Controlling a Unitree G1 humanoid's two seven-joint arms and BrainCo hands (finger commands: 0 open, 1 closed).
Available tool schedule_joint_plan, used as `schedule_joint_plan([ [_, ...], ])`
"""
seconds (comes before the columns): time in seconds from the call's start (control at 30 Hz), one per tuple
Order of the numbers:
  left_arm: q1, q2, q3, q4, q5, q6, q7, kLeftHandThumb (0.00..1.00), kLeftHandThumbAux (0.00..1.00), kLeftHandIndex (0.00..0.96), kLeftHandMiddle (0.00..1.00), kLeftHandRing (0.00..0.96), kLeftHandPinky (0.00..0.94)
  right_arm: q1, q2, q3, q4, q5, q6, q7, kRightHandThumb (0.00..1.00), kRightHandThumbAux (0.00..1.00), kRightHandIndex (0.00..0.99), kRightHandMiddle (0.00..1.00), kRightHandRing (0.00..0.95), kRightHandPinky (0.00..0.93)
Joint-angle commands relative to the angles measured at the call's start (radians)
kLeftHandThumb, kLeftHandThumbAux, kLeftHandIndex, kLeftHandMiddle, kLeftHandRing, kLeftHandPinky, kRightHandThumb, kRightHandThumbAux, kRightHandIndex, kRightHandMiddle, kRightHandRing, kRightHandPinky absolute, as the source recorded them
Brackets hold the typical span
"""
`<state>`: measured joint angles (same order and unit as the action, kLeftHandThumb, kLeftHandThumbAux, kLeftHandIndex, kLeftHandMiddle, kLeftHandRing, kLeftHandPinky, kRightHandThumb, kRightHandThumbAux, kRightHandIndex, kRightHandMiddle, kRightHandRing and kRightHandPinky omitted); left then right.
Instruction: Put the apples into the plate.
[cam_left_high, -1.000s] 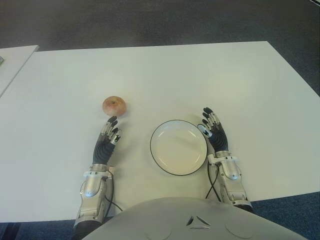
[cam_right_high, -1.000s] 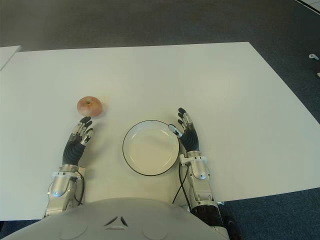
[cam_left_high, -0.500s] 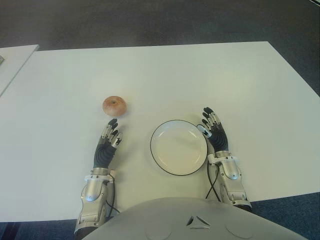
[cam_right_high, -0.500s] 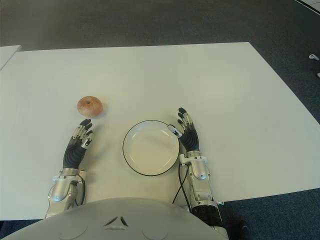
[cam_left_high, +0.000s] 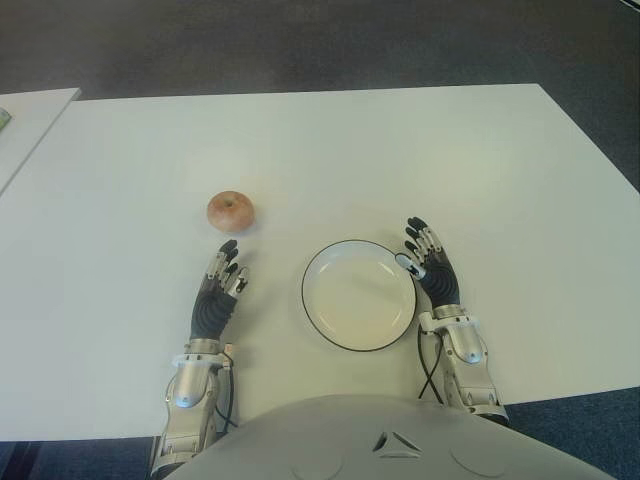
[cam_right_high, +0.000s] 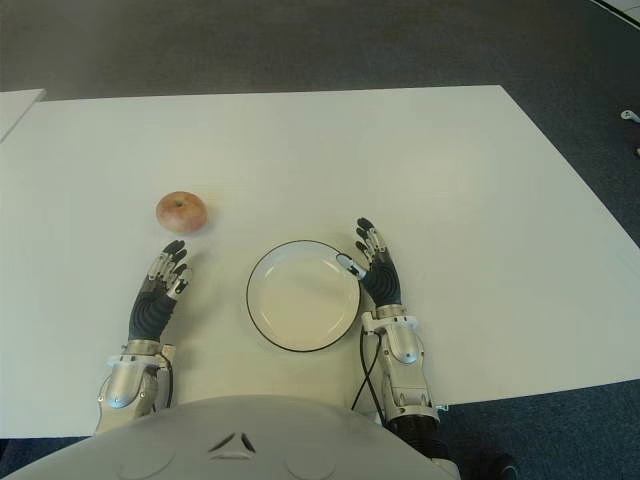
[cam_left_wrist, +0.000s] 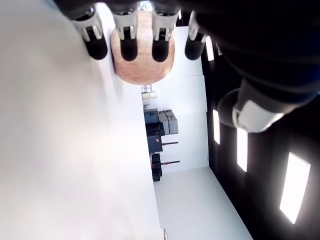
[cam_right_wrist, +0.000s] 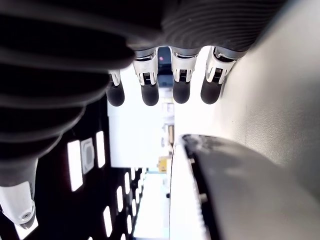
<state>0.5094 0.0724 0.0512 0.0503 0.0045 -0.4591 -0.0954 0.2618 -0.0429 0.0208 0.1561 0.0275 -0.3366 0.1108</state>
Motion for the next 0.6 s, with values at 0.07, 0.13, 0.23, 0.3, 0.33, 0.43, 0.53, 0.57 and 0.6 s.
schedule_joint_plan([
  [0.07, 0.064, -0.015, 0.000, -0.074, 0.065, -0.035, 0.050, 0.061, 0.536, 0.000, 0.000, 0.005, 0.049, 0.038, -0.008, -0.005, 0.047, 0.005, 0.044, 0.010, 0.163, 0.565, 0.000, 0.000, 0.000, 0.000],
  [0.13, 0.103, -0.018, 0.022, -0.142, 0.161, -0.115, 0.105, 0.076, 0.543, 0.002, 0.003, 0.013, 0.062, 0.035, -0.011, -0.008, 0.053, 0.004, 0.044, 0.012, 0.161, 0.563, 0.000, 0.000, 0.000, 0.000],
  [0.23, 0.124, -0.017, 0.056, -0.204, 0.293, -0.191, 0.182, 0.088, 0.544, 0.003, 0.007, 0.019, 0.070, 0.031, -0.014, -0.012, 0.061, 0.002, 0.041, 0.013, 0.161, 0.561, 0.000, 0.000, 0.000, 0.001],
  [0.3, 0.119, -0.011, 0.081, -0.219, 0.377, -0.221, 0.237, 0.098, 0.543, 0.003, 0.009, 0.022, 0.074, 0.028, -0.015, -0.015, 0.067, 0.002, 0.042, 0.011, 0.162, 0.561, 0.000, 0.000, 0.000, 0.000],
  [0.33, 0.112, -0.008, 0.092, -0.217, 0.416, -0.233, 0.263, 0.107, 0.536, 0.003, 0.012, 0.028, 0.083, 0.027, -0.016, -0.016, 0.070, 0.002, 0.043, 0.010, 0.161, 0.564, 0.000, 0.000, 0.000, 0.001],
  [0.43, 0.040, 0.028, 0.147, -0.238, 0.553, -0.224, 0.343, 0.123, 0.514, 0.004, 0.017, 0.037, 0.089, 0.025, -0.017, -0.017, 0.074, 0.002, 0.043, 0.009, 0.159, 0.567, 0.000, 0.000, 0.000, 0.003],
  [0.53, -0.043, 0.077, 0.184, -0.256, 0.646, -0.192, 0.387, 0.139, 0.486, 0.007, 0.029, 0.044, 0.068, 0.019, -0.018, -0.018, 0.083, 0.002, 0.039, 0.010, 0.156, 0.568, 0.000, 0.000, 0.000, 0.003],
  [0.57, -0.078, 0.117, 0.199, -0.253, 0.708, -0.189, 0.414, 0.177, 0.451, 0.021, 0.040, 0.046, 0.058, 0.016, -0.019, -0.018, 0.089, 0.003, 0.038, 0.011, 0.154, 0.566, 0.000, 0.000, 0.000, 0.003],
  [0.6, -0.101, 0.146, 0.209, -0.251, 0.752, -0.187, 0.434, 0.186, 0.441, 0.025, 0.050, 0.051, 0.055, 0.013, -0.019, -0.018, 0.093, 0.003, 0.037, 0.011, 0.152, 0.565, 0.000, 0.000, 0.000, 0.004],
])
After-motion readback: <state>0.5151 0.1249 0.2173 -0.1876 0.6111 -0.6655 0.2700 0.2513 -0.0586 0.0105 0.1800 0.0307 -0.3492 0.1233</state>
